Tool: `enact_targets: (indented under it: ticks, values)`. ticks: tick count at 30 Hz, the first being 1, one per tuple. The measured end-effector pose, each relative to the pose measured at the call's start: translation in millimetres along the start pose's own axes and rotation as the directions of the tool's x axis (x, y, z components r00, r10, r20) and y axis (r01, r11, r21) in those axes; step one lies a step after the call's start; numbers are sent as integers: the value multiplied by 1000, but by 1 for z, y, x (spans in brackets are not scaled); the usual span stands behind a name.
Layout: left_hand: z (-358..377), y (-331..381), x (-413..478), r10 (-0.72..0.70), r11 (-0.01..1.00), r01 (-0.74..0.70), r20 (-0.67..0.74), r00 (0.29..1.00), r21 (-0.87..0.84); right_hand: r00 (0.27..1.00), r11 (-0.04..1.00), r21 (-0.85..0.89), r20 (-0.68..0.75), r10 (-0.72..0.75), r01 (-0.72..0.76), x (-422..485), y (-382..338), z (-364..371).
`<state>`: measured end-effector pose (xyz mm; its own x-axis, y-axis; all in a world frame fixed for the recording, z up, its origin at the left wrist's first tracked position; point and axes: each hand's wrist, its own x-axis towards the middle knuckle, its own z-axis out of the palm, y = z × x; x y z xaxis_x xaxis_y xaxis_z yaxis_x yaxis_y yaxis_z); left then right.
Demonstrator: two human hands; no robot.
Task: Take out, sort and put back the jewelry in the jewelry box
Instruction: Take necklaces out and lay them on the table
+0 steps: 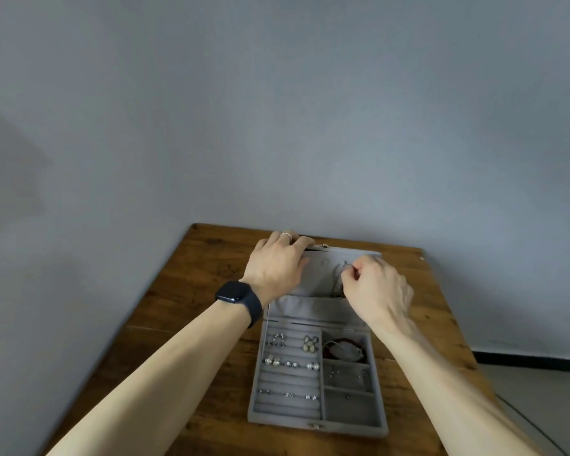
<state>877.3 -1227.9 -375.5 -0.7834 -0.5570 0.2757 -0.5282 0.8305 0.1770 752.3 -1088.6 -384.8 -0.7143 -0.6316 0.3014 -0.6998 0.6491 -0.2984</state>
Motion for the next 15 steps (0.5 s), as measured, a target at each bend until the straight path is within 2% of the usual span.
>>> enact_targets:
  ticks: [8,11,15]
  values:
    - [-4,2,-3,-6,1000,7,20,1000,-27,983,980,174,-166,-72,101,10,5,-31]
    - [-8,4,-2,-16,998,19,61,998,-54,961,944,259,-236,-144,205,6,9,-48]
    - [-21,14,-1,-71,993,82,124,990,-81,939,880,394,-312,-142,264,-2,11,-76]
